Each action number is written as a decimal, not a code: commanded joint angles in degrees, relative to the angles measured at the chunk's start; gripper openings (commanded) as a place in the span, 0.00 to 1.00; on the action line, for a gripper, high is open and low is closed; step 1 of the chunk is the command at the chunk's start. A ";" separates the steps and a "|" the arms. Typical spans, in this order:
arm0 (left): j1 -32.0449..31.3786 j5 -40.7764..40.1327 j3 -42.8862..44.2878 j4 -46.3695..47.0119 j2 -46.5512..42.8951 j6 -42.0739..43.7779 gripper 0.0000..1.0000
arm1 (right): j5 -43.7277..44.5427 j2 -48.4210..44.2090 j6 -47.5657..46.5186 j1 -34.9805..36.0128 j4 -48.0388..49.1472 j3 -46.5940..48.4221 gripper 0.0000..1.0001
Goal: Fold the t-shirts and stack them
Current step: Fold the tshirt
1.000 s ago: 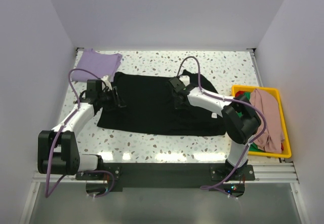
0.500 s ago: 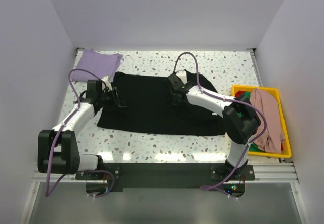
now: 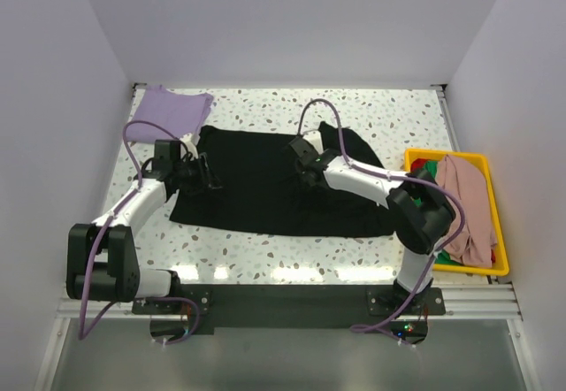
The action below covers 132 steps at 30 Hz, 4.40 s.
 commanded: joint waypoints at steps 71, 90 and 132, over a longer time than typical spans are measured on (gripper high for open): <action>-0.42 0.45 -0.02 1.15 0.44 1.74 0.44 | -9.89 -8.02 -5.65 -22.48 6.61 -0.28 0.01; -0.42 0.45 -0.02 1.06 0.62 1.74 0.44 | -14.03 -7.67 -8.99 -19.31 10.57 -0.80 0.04; -0.42 -0.16 -0.11 0.89 0.18 1.65 0.46 | -10.42 9.11 -1.61 -4.37 3.71 8.77 0.40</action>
